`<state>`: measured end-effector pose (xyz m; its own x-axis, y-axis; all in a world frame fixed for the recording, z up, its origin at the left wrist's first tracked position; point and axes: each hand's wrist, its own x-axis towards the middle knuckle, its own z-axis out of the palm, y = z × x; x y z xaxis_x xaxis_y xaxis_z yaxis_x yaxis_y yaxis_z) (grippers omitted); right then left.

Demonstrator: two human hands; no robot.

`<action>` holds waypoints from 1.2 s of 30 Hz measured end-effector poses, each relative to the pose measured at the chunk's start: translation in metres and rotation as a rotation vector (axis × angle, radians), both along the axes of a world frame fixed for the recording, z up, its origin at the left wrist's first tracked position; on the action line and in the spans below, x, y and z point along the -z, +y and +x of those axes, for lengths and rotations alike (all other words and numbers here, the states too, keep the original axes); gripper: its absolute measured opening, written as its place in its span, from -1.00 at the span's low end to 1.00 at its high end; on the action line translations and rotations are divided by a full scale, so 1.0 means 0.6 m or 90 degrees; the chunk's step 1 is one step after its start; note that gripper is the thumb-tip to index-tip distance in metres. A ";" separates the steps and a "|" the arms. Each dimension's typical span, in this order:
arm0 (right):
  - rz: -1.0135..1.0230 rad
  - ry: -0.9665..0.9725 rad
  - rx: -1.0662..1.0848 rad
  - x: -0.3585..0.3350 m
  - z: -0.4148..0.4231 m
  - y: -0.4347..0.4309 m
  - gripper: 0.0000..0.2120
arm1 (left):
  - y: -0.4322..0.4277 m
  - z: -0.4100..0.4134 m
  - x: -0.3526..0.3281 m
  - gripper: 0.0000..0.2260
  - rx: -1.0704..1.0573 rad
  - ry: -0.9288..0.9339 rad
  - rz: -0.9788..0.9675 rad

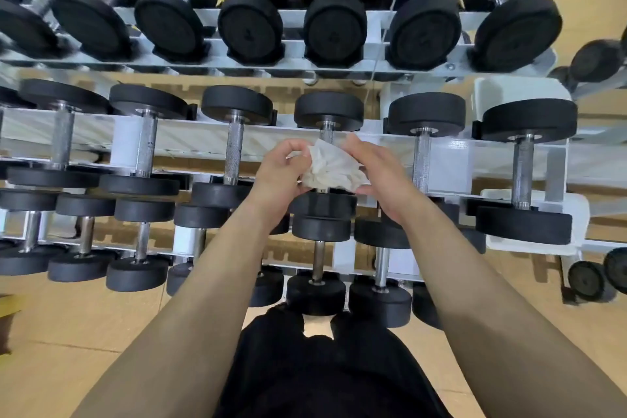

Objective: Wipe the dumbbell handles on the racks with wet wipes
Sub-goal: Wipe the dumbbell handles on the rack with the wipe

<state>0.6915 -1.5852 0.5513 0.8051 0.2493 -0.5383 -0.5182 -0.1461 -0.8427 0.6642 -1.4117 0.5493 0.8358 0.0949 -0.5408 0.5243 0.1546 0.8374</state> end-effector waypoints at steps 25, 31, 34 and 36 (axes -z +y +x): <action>0.143 0.014 0.218 -0.012 0.020 -0.055 -0.84 | -0.019 -0.032 -0.019 -0.70 0.035 -0.066 0.058; 0.146 0.010 0.302 -0.031 0.029 -0.058 -0.82 | -0.001 -0.043 -0.028 -0.73 0.097 -0.101 0.265; 0.107 -0.006 0.157 -0.046 0.027 -0.058 -0.84 | 0.001 -0.041 -0.036 -0.61 0.107 0.003 0.057; 0.125 0.003 0.057 -0.056 0.024 -0.055 -0.84 | -0.006 -0.027 -0.044 -0.31 0.136 0.037 -0.020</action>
<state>0.7059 -1.6179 0.5850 0.8264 0.2772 -0.4900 -0.5254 0.0670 -0.8482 0.6477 -1.4155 0.5760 0.8021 -0.0993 -0.5889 0.5956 0.0602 0.8010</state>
